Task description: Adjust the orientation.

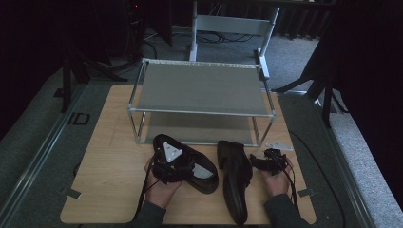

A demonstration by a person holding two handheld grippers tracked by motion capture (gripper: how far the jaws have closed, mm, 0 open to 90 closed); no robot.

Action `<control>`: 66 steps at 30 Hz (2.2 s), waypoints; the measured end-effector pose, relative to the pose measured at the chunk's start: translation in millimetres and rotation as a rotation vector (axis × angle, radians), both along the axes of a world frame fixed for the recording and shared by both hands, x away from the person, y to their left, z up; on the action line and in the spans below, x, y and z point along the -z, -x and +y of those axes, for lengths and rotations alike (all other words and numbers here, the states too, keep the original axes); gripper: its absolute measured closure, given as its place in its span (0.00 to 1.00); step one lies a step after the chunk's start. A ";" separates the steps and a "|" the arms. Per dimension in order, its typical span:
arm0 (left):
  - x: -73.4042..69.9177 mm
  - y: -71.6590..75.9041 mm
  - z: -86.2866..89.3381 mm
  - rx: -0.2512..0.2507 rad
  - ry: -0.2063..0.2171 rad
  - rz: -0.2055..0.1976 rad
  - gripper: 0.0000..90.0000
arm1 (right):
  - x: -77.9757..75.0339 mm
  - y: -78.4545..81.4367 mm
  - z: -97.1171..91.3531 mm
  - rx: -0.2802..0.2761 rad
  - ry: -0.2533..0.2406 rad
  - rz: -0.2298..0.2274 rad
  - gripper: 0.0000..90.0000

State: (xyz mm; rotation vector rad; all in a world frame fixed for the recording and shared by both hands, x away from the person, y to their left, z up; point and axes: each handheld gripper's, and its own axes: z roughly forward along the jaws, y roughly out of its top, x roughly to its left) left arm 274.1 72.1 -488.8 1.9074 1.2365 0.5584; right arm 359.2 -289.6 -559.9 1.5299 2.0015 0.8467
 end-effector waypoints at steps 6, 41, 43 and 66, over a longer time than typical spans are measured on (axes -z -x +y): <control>13.1 -7.2 -12.1 -0.036 -0.092 -0.015 0.26 | 0.0 0.0 -0.1 -0.001 0.002 0.000 0.15; 6.8 6.4 -18.0 0.136 -0.117 0.058 0.36 | 0.0 0.0 -0.1 -0.001 0.000 0.000 0.15; 6.9 6.0 -16.6 0.144 -0.114 0.059 0.36 | 0.0 0.0 -0.1 0.000 0.000 0.000 0.15; 8.0 5.6 -7.4 0.217 -0.107 0.037 0.30 | -47.4 39.5 -0.4 -0.080 -0.020 -0.104 0.41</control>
